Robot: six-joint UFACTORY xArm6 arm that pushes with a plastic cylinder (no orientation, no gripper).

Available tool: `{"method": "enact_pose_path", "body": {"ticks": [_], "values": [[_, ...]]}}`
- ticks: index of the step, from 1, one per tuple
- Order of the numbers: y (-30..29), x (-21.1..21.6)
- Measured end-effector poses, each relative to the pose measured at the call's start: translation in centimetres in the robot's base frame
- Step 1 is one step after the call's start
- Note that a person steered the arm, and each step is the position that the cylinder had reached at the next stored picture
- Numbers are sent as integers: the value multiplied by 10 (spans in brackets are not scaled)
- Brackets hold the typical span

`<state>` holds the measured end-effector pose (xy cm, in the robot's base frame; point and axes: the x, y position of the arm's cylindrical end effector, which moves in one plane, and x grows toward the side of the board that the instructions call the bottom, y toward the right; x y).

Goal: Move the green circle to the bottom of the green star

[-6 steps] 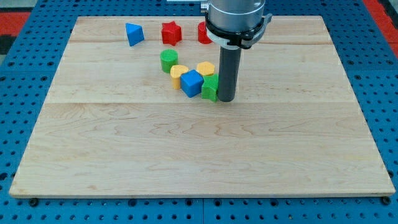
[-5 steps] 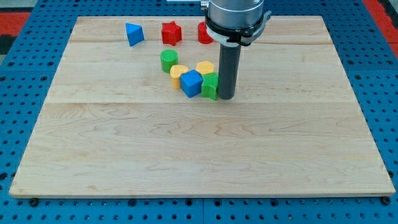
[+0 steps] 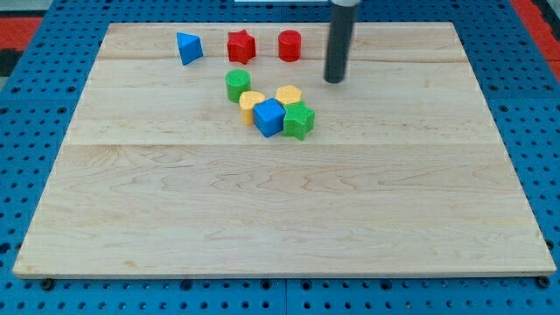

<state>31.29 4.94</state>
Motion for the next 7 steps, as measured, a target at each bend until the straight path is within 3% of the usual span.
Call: {"method": "enact_pose_path", "body": {"ticks": [4,5,7], "values": [[-199,21],[-230,22],[-232,61]]}}
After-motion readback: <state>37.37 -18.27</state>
